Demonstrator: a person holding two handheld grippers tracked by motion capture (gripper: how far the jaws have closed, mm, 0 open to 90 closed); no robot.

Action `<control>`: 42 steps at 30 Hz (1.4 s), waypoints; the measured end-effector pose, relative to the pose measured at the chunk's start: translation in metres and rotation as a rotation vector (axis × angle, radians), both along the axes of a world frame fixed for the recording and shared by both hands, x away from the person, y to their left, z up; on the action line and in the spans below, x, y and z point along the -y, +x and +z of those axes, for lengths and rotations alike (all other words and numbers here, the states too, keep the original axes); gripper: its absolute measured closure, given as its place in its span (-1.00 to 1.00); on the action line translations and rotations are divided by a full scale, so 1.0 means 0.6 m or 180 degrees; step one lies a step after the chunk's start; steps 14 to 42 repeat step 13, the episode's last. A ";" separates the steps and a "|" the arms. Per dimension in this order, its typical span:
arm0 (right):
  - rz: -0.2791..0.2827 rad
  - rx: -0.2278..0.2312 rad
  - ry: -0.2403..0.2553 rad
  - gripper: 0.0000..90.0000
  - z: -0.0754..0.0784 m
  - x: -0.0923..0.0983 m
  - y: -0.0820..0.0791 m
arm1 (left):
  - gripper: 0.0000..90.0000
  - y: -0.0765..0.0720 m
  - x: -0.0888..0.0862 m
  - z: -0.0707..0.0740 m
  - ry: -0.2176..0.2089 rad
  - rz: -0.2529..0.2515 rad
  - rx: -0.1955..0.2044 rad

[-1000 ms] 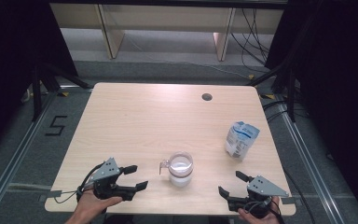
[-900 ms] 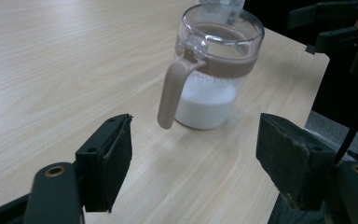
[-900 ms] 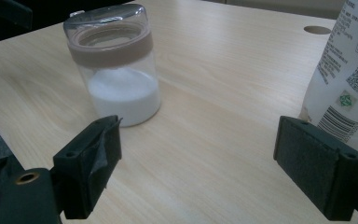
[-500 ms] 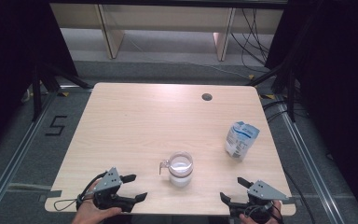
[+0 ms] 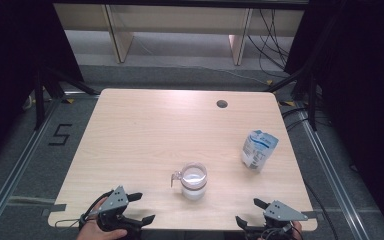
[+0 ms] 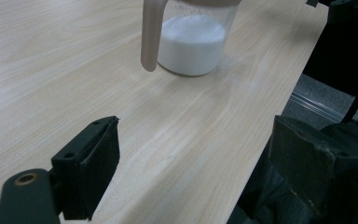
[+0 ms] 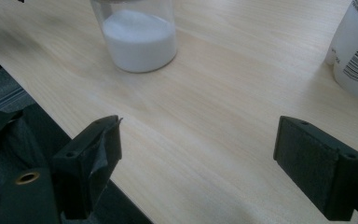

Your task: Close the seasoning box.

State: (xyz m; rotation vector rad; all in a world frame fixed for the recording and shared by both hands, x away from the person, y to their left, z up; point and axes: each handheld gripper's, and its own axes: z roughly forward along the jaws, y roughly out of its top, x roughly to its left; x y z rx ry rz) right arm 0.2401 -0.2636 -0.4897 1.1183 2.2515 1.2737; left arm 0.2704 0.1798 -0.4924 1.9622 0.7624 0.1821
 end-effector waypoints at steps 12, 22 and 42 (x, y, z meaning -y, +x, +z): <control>-0.0030 0.0018 -0.0034 -0.65 -0.002 0.001 0.001 | -0.64 0.005 -0.002 0.000 0.0053 -0.0003 0.0069; -0.0048 0.0045 -0.0024 -0.65 -0.002 0.002 0.002 | -0.64 0.004 -0.002 0.000 0.0038 0.0027 0.0043; -0.0048 0.0045 -0.0024 -0.65 -0.002 0.002 0.002 | -0.64 0.004 -0.002 0.000 0.0038 0.0027 0.0043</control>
